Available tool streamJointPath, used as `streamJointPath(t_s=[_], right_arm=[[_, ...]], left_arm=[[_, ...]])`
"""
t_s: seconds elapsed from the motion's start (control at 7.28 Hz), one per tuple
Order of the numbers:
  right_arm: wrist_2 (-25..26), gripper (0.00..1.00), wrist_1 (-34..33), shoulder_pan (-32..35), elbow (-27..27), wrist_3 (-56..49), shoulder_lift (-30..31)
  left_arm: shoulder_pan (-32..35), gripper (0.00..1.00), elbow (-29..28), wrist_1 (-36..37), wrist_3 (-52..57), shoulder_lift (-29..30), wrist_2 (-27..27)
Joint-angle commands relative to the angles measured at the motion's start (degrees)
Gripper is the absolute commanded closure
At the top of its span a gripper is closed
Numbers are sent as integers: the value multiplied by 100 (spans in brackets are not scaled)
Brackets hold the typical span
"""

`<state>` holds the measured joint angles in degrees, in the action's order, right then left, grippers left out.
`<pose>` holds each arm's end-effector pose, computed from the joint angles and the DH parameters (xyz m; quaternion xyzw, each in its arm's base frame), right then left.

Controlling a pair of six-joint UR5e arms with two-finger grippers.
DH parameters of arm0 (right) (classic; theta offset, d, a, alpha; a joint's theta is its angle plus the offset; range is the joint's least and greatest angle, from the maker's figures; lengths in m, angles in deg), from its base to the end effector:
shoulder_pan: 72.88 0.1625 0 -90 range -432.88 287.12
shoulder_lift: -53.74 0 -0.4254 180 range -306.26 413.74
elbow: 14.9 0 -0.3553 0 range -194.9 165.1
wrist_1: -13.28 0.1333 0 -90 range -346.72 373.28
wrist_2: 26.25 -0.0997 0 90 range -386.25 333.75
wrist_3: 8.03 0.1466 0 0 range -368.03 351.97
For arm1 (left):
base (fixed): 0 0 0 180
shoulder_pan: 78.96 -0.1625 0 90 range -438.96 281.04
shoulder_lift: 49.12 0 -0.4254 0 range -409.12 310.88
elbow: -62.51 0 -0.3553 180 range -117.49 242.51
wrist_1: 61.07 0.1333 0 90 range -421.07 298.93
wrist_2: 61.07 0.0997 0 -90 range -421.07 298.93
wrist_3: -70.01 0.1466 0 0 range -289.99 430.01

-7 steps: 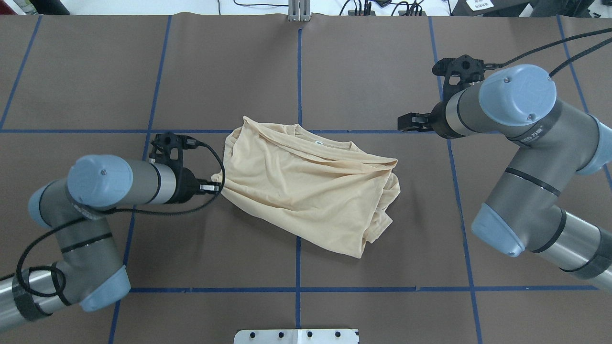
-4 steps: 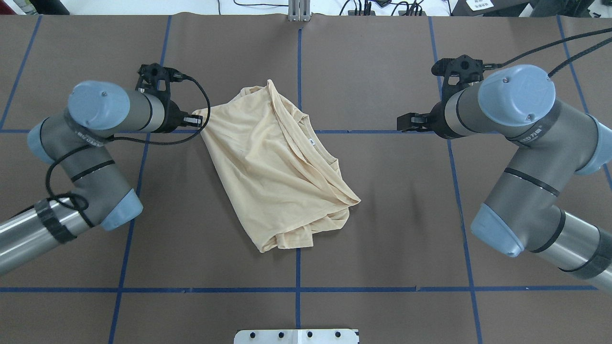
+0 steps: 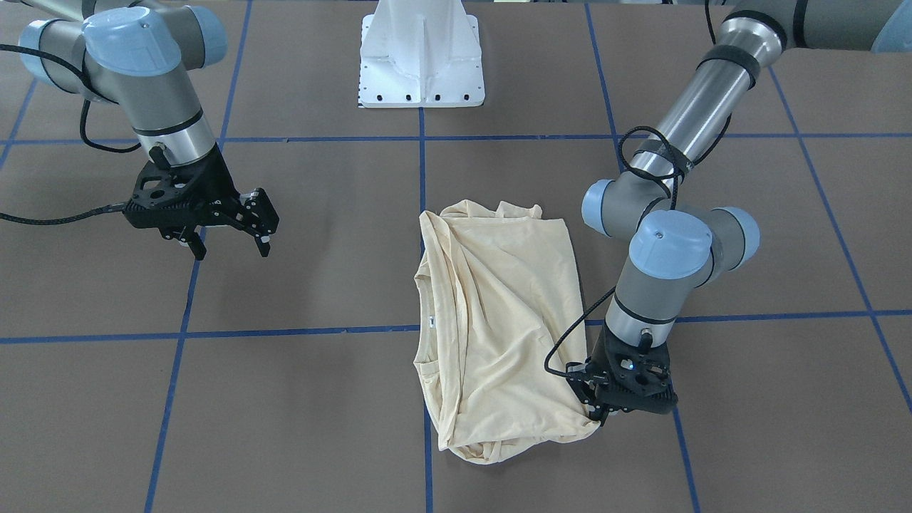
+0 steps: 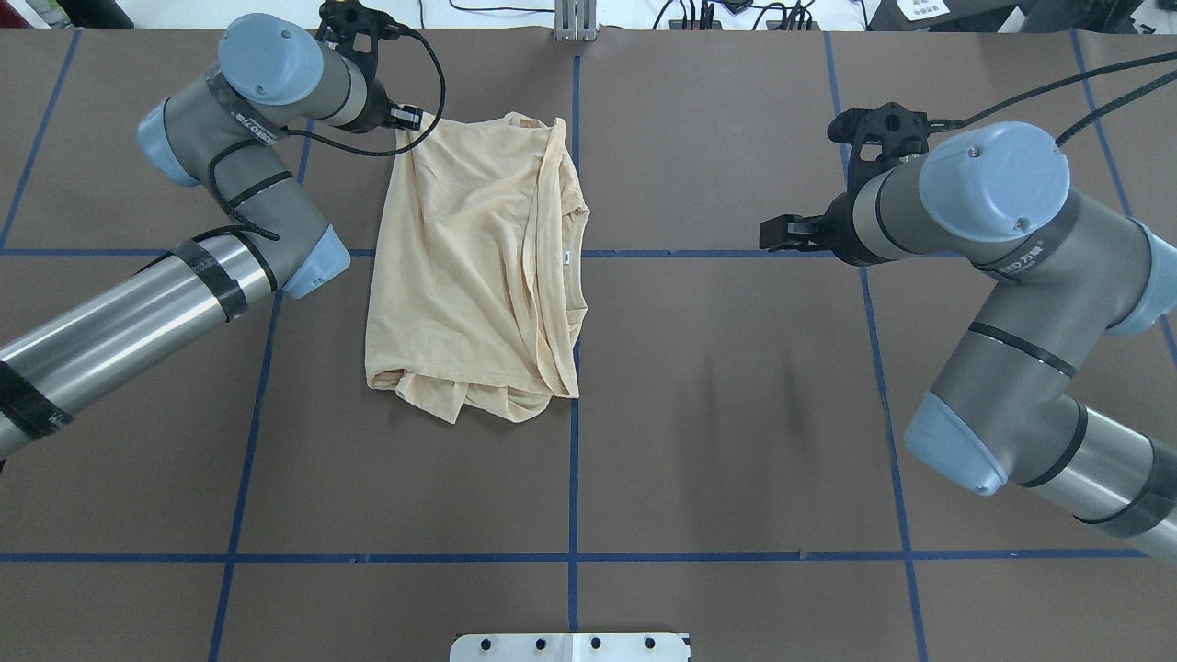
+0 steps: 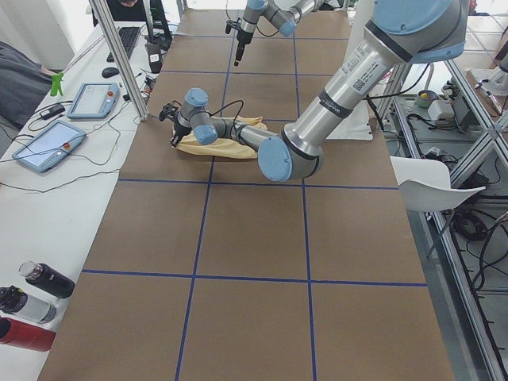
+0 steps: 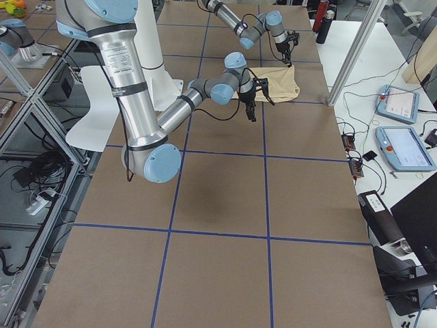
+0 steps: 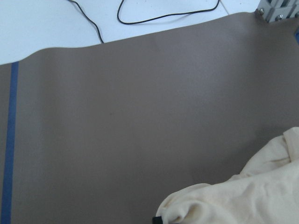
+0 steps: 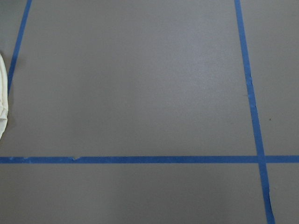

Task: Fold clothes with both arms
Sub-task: 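Lower the right gripper to the shirt's collar side and grasp it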

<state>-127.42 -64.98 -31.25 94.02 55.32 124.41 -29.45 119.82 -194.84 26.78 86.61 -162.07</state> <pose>-0.3744 -0.4731 0.3601 0.1630 -0.3976 0.0768 0.8997 0.4561 -0.6964 0.3746 0.2964 0.3788 0.0246 0.8764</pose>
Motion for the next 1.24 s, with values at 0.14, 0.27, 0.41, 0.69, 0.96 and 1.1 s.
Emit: streamJointPath(t_s=[0.14, 0.27, 0.41, 0.69, 0.96, 1.1], right_arm=[[175, 2, -22, -374, -622, 972, -795], [638, 4, -31, -593, -1123, 1543, -1279], [738, 4, -23, -734, -1658, 1836, -1728], [1429, 6, -31, -1217, -2145, 2608, -2266], [1809, 18, -23, -1525, -2803, 2972, -2767], [1959, 32, -14, -1648, -2867, 2955, -2795]], left_arm=[[400, 0, 348, -158, 832, -447, -443], [436, 0, 769, -167, 955, -833, -586], [436, 0, 1034, -167, 965, -1055, -588], [436, 0, 1098, -167, 965, -1118, -588], [436, 0, 1098, -167, 957, -1118, -588], [436, 0, 1098, -167, 957, -1118, -588]])
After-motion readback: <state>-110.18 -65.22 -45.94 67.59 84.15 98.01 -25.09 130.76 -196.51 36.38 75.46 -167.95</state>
